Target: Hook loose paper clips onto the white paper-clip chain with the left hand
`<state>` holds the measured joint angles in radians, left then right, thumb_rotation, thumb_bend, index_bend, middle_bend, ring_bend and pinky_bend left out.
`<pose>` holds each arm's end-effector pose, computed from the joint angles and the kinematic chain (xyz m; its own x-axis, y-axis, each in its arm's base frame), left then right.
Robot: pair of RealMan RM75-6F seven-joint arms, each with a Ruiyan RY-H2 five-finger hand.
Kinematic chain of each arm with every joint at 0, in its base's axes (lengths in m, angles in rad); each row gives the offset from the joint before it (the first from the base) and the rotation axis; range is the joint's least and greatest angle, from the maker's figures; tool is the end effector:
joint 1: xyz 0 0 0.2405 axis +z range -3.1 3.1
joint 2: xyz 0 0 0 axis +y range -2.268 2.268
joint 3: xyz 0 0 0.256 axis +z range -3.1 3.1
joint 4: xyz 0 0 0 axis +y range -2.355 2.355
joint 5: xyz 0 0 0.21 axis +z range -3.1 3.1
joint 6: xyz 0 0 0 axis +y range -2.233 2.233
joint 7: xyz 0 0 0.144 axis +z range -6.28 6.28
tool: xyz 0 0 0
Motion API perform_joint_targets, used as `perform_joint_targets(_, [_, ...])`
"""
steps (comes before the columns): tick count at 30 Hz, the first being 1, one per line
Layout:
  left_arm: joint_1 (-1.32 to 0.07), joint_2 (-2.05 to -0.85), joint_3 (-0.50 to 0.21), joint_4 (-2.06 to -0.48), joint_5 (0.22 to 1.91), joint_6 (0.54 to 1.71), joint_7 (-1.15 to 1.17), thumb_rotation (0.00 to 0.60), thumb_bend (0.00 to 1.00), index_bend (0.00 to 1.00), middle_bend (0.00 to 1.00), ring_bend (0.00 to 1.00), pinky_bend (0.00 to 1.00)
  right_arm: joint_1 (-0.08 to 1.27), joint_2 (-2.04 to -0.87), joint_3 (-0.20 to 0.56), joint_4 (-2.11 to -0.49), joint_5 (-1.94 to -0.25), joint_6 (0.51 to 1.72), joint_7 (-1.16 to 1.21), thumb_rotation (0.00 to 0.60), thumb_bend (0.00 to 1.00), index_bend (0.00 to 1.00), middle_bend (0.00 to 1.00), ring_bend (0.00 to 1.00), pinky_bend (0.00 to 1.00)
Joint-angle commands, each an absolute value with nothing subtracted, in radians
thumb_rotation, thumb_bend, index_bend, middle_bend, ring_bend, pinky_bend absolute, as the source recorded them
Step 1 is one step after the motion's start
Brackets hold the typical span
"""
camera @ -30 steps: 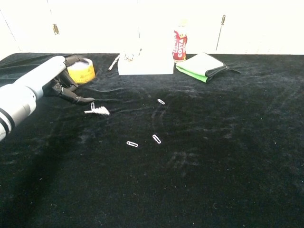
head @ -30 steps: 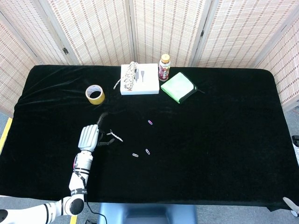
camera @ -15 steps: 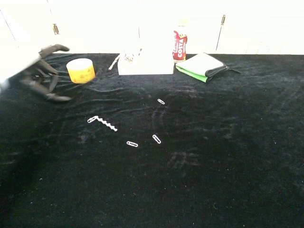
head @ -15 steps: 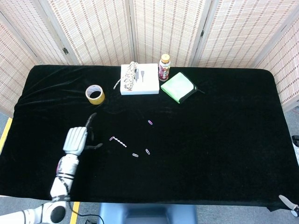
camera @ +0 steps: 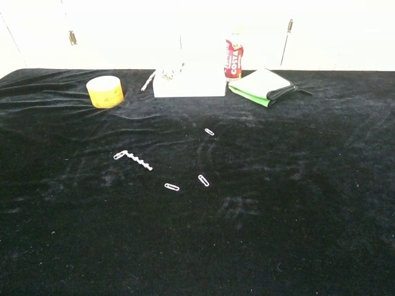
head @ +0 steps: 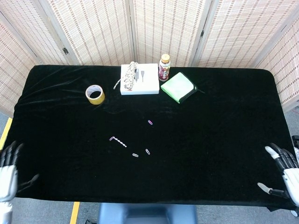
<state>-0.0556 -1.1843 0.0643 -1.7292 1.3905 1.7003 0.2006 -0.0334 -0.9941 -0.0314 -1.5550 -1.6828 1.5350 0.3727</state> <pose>-0.3010 0.1447 0.1484 0.4321 -0.0488 0.9005 0.8947 0.1483 -0.4213 -0.3282 -0.1253 0.1889 0.2176 -0.1105 0.9698 -0.9758 -0.0476 0.2135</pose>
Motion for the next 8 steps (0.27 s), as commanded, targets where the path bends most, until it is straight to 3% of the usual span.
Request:
perform_joint_targets(1, [0.000,-1.134,0.108,-1.705,1.439,1.709,0.129,0.600,0.17,0.00,0.00,0.00,0.00,0.008,-1.008,-0.029,-1.607,-1.662,1.471,0.279,0.600,0.01,0.00,0.00,0.00,0.00])
perform_joint_targets(8, [0.023,-1.122,0.105,-1.709,1.466,1.701,0.117,0.600,0.17,0.00,0.00,0.00,0.00,0.021,-1.017,-0.051,-1.626,-1.694,1.455,0.220,0.600,0.01,0.00,0.00,0.00,0.00])
